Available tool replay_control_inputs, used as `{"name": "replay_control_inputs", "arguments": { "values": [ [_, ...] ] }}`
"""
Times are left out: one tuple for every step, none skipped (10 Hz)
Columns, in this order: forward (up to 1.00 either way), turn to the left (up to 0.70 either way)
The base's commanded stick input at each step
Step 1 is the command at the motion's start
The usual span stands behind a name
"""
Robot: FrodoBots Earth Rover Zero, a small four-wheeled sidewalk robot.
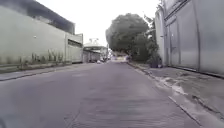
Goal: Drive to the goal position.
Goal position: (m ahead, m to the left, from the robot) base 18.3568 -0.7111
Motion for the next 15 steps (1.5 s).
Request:
{"name": "replay_control_inputs", "arguments": {
  "values": [
    [1.0,-0.34],
    [1.0,-0.34],
    [1.0,-0.34],
    [1.0,-0.34],
    [1.0,0.02],
    [1.0,0.06],
    [1.0,0.06],
    [1.0,0.06],
    [1.0,0.06],
    [1.0,0.06],
    [1.0,0.06],
    [1.0,0.06],
    [1.0,0.06],
    [1.0,0.06],
    [1.0,0.06]
  ]
}}
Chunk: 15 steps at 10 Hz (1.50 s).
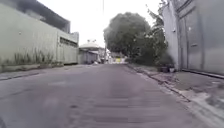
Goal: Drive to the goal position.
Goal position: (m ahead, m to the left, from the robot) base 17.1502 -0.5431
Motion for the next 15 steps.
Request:
{"name": "replay_control_inputs", "arguments": {
  "values": [
    [1.0,0.06],
    [1.0,0.01],
    [1.0,-0.16],
    [1.0,-0.32],
    [1.0,-0.34],
    [1.0,-0.34],
    [1.0,-0.34],
    [1.0,-0.34],
    [1.0,-0.34],
    [1.0,-0.16],
    [1.0,0.06],
    [1.0,0.06],
    [1.0,0.06],
    [1.0,0.06],
    [1.0,0.06]
  ]
}}
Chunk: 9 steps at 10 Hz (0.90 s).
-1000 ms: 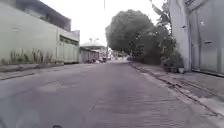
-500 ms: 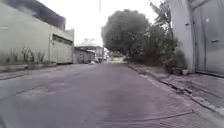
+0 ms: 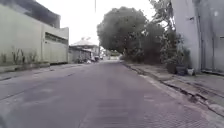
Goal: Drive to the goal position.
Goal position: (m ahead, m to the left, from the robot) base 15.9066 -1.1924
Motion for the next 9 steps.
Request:
{"name": "replay_control_inputs", "arguments": {
  "values": [
    [1.0,0.06],
    [1.0,0.06],
    [1.0,0.06],
    [1.0,0.06],
    [1.0,0.06],
    [1.0,0.06],
    [1.0,0.06],
    [1.0,0.06],
    [1.0,0.06]
  ]
}}
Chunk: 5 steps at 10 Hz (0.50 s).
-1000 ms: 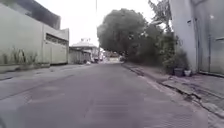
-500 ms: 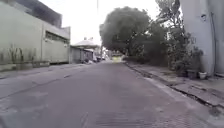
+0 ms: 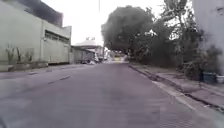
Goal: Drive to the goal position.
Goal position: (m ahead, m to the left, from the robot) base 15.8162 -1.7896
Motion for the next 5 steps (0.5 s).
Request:
{"name": "replay_control_inputs", "arguments": {
  "values": [
    [1.0,0.06],
    [1.0,0.06],
    [1.0,0.05],
    [1.0,0.04],
    [1.0,0.02]
  ]
}}
